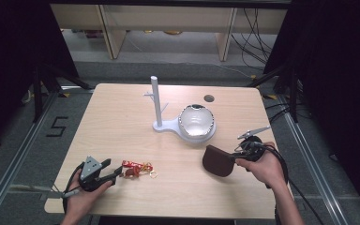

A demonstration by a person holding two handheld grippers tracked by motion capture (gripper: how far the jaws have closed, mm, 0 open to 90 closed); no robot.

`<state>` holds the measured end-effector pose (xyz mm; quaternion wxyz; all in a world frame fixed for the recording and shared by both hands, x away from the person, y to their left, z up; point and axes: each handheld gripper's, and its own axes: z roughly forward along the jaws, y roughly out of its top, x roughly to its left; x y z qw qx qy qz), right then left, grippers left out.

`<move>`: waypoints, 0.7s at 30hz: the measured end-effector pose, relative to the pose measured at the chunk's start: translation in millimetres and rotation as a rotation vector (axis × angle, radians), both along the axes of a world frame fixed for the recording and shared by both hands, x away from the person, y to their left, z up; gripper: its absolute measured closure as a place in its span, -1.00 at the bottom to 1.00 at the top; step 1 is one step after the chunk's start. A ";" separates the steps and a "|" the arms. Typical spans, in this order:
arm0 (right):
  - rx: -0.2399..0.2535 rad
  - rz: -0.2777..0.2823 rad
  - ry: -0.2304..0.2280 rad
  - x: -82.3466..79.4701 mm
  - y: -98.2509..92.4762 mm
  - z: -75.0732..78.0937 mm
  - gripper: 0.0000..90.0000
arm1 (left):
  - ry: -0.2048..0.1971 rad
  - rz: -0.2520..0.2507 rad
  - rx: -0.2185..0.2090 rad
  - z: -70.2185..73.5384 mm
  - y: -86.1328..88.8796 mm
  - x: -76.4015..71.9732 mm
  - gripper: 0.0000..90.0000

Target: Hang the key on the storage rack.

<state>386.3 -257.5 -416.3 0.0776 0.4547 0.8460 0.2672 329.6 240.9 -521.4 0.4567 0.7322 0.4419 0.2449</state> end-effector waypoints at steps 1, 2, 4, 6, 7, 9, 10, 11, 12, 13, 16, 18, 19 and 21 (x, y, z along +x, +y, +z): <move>-0.014 0.004 -0.021 -1.8 0.8 0.8 0.68 | 0.000 0.000 0.001 -0.1 0.1 0.0 -0.08; -0.015 0.005 -0.040 -3.3 1.4 1.2 0.68 | 0.000 0.001 -0.005 -0.3 -0.3 -0.1 -0.08; -0.027 0.011 -0.060 -6.1 2.6 2.5 0.68 | 0.002 0.000 -0.003 -0.4 0.0 -0.3 -0.08; -0.024 0.013 -0.081 -8.3 3.9 3.4 0.68 | 0.004 0.001 -0.001 -0.6 0.3 -0.2 -0.08; -0.024 0.013 -0.081 -8.3 3.9 3.4 0.68 | 0.004 0.001 -0.001 -0.6 0.3 -0.2 -0.08; -0.032 0.023 -0.094 -10.8 6.2 6.7 0.67 | 0.003 0.001 -0.002 -0.9 0.4 -0.2 -0.08; -0.030 0.026 -0.108 -11.3 6.8 7.9 0.67 | 0.004 0.001 -0.001 -0.8 0.5 -0.3 -0.08; -0.030 0.026 -0.108 -11.3 6.8 7.9 0.67 | 0.004 0.001 -0.001 -0.8 0.5 -0.3 -0.08; -0.029 0.025 -0.112 -12.5 8.8 10.8 0.67 | 0.002 0.000 -0.003 -0.8 0.8 -0.4 -0.08; -0.028 0.025 -0.127 -13.2 9.4 12.1 0.67 | 0.002 0.000 -0.003 -0.8 0.8 -0.4 -0.08; -0.025 0.043 -0.191 -12.6 11.1 15.1 0.67 | 0.003 0.006 -0.001 -0.7 1.7 -1.0 -0.08; -0.021 0.053 -0.193 -12.8 12.2 19.0 0.67 | 0.006 0.011 0.004 -0.5 2.0 -1.3 -0.08; -0.029 0.050 -0.191 -13.5 12.3 23.3 0.67 | 0.004 0.005 -0.003 -1.1 2.2 -0.7 -0.08; -0.020 0.057 -0.180 -13.3 13.2 25.3 0.67 | 0.005 0.006 -0.004 -1.4 2.2 -0.7 -0.09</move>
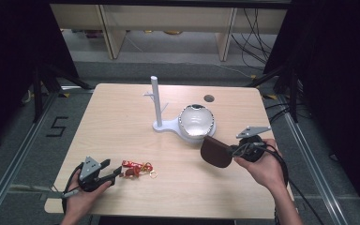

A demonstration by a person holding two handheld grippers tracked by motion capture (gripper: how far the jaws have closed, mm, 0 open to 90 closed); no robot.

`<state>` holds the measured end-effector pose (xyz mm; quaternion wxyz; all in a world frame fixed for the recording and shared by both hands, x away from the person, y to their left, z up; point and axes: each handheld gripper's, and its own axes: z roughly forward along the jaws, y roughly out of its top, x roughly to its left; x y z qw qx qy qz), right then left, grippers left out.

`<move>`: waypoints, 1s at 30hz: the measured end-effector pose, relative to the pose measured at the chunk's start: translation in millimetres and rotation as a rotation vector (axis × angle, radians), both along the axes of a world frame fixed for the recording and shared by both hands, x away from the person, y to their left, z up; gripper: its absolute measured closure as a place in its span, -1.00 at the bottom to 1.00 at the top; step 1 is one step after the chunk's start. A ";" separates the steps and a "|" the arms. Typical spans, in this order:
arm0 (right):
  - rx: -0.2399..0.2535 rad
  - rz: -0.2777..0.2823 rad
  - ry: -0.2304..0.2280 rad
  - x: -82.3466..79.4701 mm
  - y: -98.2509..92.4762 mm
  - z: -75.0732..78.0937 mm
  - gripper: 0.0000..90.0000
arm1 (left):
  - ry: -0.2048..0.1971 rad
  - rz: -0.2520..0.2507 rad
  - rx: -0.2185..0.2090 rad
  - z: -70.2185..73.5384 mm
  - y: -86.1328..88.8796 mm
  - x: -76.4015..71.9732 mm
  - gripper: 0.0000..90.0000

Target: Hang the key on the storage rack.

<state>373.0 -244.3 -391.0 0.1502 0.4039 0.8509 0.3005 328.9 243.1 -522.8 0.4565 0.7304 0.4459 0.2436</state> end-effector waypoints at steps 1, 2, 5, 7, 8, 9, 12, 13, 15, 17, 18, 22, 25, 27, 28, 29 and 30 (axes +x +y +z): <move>0.004 -0.015 -0.022 -0.3 1.4 4.3 0.67 | 0.000 0.000 0.000 -0.5 0.1 0.0 -0.09; 0.004 -0.015 -0.022 -0.3 1.4 4.3 0.67 | 0.000 0.000 0.000 -0.5 0.1 0.0 -0.09; 0.003 -0.004 -0.037 1.5 3.8 11.9 0.67 | 0.001 0.000 -0.001 -0.6 0.3 0.2 -0.09; 0.007 -0.007 -0.053 2.5 4.6 15.0 0.67 | 0.001 0.000 -0.002 -0.5 0.5 0.2 -0.09; 0.007 -0.007 -0.053 2.5 4.6 15.0 0.67 | 0.001 0.000 -0.002 -0.5 0.5 0.2 -0.09; 0.007 -0.001 -0.068 4.2 5.0 17.7 0.67 | -0.002 0.000 -0.002 -0.6 0.3 0.0 -0.08; 0.007 0.001 -0.071 5.2 6.1 21.3 0.67 | -0.002 0.001 0.000 -0.5 -0.1 -0.1 -0.08; 0.015 -0.004 -0.078 5.8 7.6 25.5 0.67 | -0.002 -0.002 0.003 -0.5 -0.4 -0.1 -0.08; 0.014 0.000 -0.092 7.3 9.0 29.1 0.67 | -0.002 0.001 0.012 -0.3 -0.6 -0.5 -0.08; 0.014 0.002 -0.097 8.8 10.7 32.6 0.67 | -0.002 0.001 0.020 0.0 -1.0 -0.8 -0.08; 0.014 0.002 -0.097 8.8 10.7 32.6 0.67 | -0.002 0.001 0.020 0.0 -1.0 -0.8 -0.08; 0.021 0.011 -0.123 13.7 14.1 36.4 0.67 | -0.008 -0.005 0.017 -0.5 -1.3 -0.4 -0.07; 0.024 0.018 -0.132 17.9 18.1 39.7 0.67 | -0.010 0.002 0.021 -0.2 -2.1 -1.2 -0.07; 0.026 0.018 -0.140 19.2 19.1 40.5 0.67 | -0.008 0.000 0.027 -0.1 -1.7 -1.2 -0.07; 0.025 0.020 -0.141 20.5 19.9 41.7 0.67 | -0.008 0.001 0.027 -0.1 -1.9 -1.2 -0.07; 0.028 0.017 -0.155 23.3 22.4 43.9 0.67 | -0.009 0.001 0.028 -0.2 -2.2 -1.2 -0.07; 0.028 0.017 -0.155 23.3 22.4 43.9 0.67 | -0.009 0.001 0.028 -0.2 -2.2 -1.2 -0.07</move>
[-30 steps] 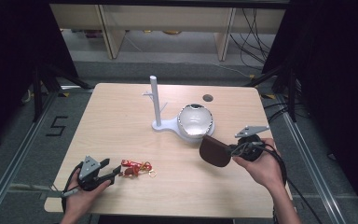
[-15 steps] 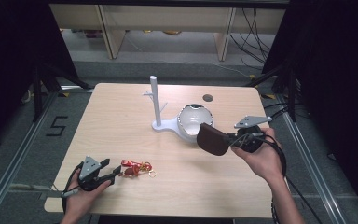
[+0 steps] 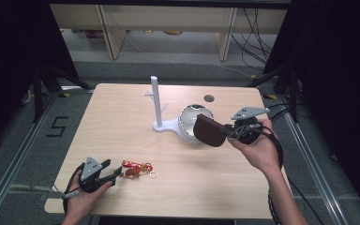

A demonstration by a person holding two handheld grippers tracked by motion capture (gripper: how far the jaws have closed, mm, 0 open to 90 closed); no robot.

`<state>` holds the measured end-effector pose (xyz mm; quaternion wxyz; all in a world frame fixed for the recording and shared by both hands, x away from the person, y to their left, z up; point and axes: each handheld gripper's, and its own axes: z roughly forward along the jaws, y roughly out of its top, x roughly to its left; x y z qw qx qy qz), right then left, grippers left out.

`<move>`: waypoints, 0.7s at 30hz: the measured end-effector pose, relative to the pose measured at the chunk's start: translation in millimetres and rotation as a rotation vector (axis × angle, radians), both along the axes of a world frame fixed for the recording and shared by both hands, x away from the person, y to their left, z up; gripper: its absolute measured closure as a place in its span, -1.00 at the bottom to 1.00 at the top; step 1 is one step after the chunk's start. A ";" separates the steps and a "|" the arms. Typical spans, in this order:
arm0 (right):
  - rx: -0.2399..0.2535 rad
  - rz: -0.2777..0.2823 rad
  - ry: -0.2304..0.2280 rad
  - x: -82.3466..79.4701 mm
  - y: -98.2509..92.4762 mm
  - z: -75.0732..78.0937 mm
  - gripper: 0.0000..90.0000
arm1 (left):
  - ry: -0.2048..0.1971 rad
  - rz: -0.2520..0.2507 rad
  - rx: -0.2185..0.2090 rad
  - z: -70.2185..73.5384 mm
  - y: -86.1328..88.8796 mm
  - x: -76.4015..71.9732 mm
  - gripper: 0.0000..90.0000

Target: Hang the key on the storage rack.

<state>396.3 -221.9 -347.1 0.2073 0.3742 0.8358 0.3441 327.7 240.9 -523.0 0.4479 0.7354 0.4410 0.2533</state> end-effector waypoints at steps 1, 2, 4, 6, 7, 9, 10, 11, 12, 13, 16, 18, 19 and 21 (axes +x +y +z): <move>-0.007 0.002 0.002 1.4 -0.2 1.7 0.67 | -0.001 -0.001 0.002 0.1 0.1 -0.2 -0.07; -0.008 0.000 -0.005 3.7 1.9 4.0 0.67 | -0.004 -0.002 -0.002 0.0 0.3 -0.2 -0.07; -0.007 0.001 -0.011 7.8 2.4 6.3 0.67 | -0.004 0.001 -0.009 -0.2 0.1 -0.1 -0.07; -0.007 -0.001 -0.014 11.2 4.1 7.9 0.67 | -0.002 0.003 -0.003 0.0 0.4 -0.1 -0.07; -0.012 -0.002 -0.002 12.6 4.9 9.5 0.66 | -0.003 0.002 -0.003 -0.1 0.4 0.0 -0.07; -0.020 0.008 -0.018 17.2 6.9 9.8 0.66 | 0.000 0.001 0.001 0.0 0.1 0.0 -0.07; -0.027 0.023 -0.022 19.9 7.8 10.3 0.66 | 0.000 0.001 0.000 0.0 0.1 0.0 -0.06; -0.027 0.023 -0.022 19.9 7.8 10.3 0.66 | 0.000 0.001 0.000 0.0 0.1 0.0 -0.06; -0.029 0.022 -0.022 23.7 10.7 11.1 0.66 | -0.001 0.004 -0.003 0.0 0.4 -0.3 -0.07; -0.029 0.022 -0.022 23.7 10.7 11.1 0.66 | -0.001 0.004 -0.003 0.0 0.4 -0.3 -0.07; -0.041 0.030 -0.024 29.2 15.1 11.7 0.66 | -0.005 0.000 -0.015 -0.5 1.1 0.4 -0.07; -0.036 0.027 -0.024 33.6 18.7 10.6 0.66 | -0.001 0.005 -0.005 0.2 1.0 -0.3 -0.07; -0.036 0.026 -0.023 34.6 20.0 10.4 0.66 | -0.004 0.002 -0.008 -0.1 0.9 -0.2 -0.07; -0.043 0.040 -0.026 36.5 20.2 10.1 0.66 | -0.004 0.002 -0.007 -0.1 0.8 -0.2 -0.07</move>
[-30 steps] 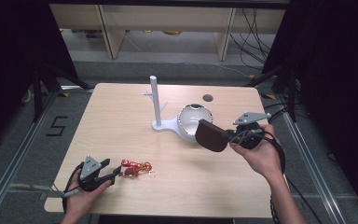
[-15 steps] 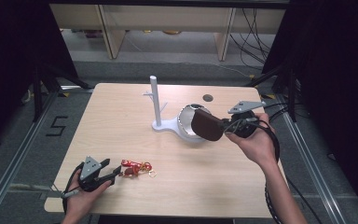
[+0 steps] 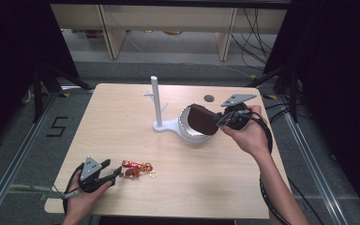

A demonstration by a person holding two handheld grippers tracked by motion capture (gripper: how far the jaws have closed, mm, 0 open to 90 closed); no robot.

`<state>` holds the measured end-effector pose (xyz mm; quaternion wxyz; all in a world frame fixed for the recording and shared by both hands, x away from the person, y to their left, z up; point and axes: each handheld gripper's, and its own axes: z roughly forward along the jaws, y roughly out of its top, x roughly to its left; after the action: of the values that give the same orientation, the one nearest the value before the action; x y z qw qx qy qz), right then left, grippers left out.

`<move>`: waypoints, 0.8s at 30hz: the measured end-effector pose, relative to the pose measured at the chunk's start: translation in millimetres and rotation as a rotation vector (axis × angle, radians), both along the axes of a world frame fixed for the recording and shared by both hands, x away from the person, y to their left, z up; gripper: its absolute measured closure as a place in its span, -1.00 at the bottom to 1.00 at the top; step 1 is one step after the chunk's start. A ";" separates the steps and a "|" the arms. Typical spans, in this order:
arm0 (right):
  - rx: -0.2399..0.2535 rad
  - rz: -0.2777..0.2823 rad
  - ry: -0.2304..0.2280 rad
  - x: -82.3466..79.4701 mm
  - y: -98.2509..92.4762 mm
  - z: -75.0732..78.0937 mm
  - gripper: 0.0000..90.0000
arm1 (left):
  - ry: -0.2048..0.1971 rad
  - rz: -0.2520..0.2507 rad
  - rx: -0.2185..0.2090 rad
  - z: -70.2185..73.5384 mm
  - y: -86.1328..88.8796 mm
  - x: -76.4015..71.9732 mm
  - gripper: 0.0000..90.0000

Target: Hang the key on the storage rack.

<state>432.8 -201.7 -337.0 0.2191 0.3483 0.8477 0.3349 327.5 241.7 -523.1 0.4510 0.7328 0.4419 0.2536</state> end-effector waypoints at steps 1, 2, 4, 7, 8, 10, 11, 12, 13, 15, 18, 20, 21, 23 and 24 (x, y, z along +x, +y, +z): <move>-0.004 0.004 -0.005 1.8 1.2 -0.7 0.66 | 0.000 0.000 -0.001 0.0 0.0 0.0 -0.07; -0.014 0.011 -0.009 4.0 2.2 -0.9 0.66 | 0.000 0.001 -0.002 0.0 0.1 0.0 -0.07; -0.001 -0.007 0.002 5.1 4.6 -2.3 0.66 | -0.001 -0.004 -0.006 -0.3 0.3 0.4 -0.07; -0.002 -0.010 -0.001 6.9 5.9 -3.3 0.66 | -0.002 -0.002 -0.007 -0.3 0.4 0.3 -0.07; -0.003 -0.014 0.000 9.5 6.8 -4.4 0.66 | -0.002 -0.003 -0.007 -0.3 0.4 0.3 -0.07; -0.016 -0.004 -0.004 12.6 6.4 -4.9 0.66 | -0.002 -0.003 -0.005 -0.3 0.2 0.2 -0.06; -0.016 -0.004 -0.004 12.6 6.4 -4.9 0.66 | -0.002 -0.003 -0.005 -0.3 0.2 0.2 -0.06; -0.019 0.000 -0.004 14.0 6.7 -5.3 0.66 | -0.002 -0.003 -0.005 -0.3 -0.1 0.1 -0.06; -0.018 -0.002 -0.008 15.1 7.7 -6.3 0.66 | -0.001 -0.002 -0.003 -0.2 -0.2 0.0 -0.06; -0.025 -0.005 -0.011 16.6 9.4 -7.5 0.66 | -0.001 -0.002 -0.002 -0.2 -0.3 -0.1 -0.06; -0.031 -0.007 -0.008 22.1 10.7 -9.4 0.66 | -0.001 0.001 0.000 0.0 0.0 -0.1 -0.06; -0.035 -0.005 -0.002 24.6 11.6 -10.6 0.66 | 0.000 0.001 0.000 -0.1 -0.3 -0.1 -0.06; -0.037 -0.003 -0.002 25.9 12.0 -11.4 0.66 | 0.000 0.001 0.001 0.0 -0.4 -0.2 -0.06; -0.036 -0.016 0.005 26.2 13.0 -11.6 0.66 | -0.001 0.002 -0.002 -0.1 -0.8 -0.2 -0.06; -0.041 -0.007 -0.005 28.3 13.0 -12.8 0.66 | -0.002 0.001 0.002 -0.1 -0.6 -0.3 -0.06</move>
<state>461.1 -188.6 -349.8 0.2295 0.3457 0.8525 0.3178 327.2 241.1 -523.1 0.4507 0.7328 0.4415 0.2547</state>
